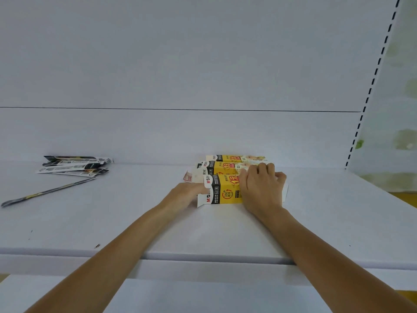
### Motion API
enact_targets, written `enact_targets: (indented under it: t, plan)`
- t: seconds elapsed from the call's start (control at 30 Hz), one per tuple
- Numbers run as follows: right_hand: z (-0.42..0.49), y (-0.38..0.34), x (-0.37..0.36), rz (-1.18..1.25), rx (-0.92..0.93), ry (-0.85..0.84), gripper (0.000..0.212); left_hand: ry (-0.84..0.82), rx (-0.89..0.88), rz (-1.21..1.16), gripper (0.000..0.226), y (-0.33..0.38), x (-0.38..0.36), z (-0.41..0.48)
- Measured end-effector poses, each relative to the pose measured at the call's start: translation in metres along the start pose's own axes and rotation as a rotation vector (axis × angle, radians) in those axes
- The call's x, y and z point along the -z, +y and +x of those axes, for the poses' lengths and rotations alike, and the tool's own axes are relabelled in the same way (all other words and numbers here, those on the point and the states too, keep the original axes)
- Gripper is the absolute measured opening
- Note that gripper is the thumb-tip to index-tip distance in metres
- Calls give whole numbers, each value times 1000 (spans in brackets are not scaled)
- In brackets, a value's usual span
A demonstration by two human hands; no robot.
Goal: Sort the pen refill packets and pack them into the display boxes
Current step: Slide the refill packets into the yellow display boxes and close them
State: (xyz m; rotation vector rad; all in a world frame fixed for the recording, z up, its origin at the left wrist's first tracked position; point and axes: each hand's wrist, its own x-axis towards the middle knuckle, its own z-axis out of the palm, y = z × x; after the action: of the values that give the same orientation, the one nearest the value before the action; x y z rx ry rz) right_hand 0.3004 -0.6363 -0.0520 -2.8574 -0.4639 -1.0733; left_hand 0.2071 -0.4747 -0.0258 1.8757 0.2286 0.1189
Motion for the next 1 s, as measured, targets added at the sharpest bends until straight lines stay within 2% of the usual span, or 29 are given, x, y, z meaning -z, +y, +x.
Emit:
enact_targets:
  t: [0.13,0.23,0.3,0.4,0.43,0.6,0.7,0.8,0.87,1.0]
  plan:
    - [-1,-2,6,91,-38,2,73,-171,-66,96,20,5,6,-3]
    - [1,1,5,37,-4,-31,88,-165,-140,264,23,0,9,-2]
    - [0,1,9,4,31,-65,82,-78,-240,388,32,-5,12,-2]
    - [1,1,13,-105,77,-126,31,104,-288,435,35,-15,27,-6]
    - [3,-1,14,-110,78,-153,29,140,-281,460,35,-19,35,-8]
    - [18,-15,14,-57,-8,-217,38,216,-265,527,25,-41,82,-25]
    - [23,-32,19,87,-25,-123,36,290,-263,577,24,-51,109,-36]
    - [29,-74,32,272,147,-17,41,338,-233,616,23,-59,135,-48]
    - [35,-115,44,366,288,-3,43,374,-234,637,22,-65,154,-56]
    - [45,-195,70,542,458,34,46,476,-213,659,20,-77,202,-72]
